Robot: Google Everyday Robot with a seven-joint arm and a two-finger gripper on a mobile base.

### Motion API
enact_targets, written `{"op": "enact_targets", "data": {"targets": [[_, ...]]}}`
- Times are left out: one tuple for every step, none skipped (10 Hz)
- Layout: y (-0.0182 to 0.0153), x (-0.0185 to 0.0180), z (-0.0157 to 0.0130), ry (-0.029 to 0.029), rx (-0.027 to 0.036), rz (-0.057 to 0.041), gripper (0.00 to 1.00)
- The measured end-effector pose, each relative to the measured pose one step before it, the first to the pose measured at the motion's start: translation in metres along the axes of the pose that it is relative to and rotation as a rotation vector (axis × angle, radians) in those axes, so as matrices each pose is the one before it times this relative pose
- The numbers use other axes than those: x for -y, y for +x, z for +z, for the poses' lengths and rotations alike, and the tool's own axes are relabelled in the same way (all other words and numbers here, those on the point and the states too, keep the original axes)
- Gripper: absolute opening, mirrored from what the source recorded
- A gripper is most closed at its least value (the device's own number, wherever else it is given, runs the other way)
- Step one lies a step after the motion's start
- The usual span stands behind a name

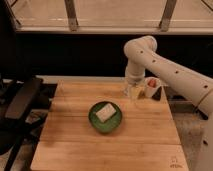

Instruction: Move the arm in a circular motion

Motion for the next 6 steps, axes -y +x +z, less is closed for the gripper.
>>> {"op": "enact_targets", "data": {"targets": [[-0.00029, -0.01505, 0.00014, -0.00589, 0.00049, -0.00993, 0.65], [0.00107, -0.01161, -0.00075, -0.00246, 0.00140, -0.00597, 0.65], [-0.00067, -0.00985, 0.00046, -0.00194, 0.00265, -0.00620, 0.65], [-0.00005, -0.00363, 0.00046, 0.00102, 0.00068, 0.01089, 0.65], [-0.00036, -0.00094, 0.00012, 0.00282, 0.00304, 0.01249, 0.65], [0.00156, -0.00057, 0.00041, 0.00110, 0.00304, 0.00743, 0.65]]}}
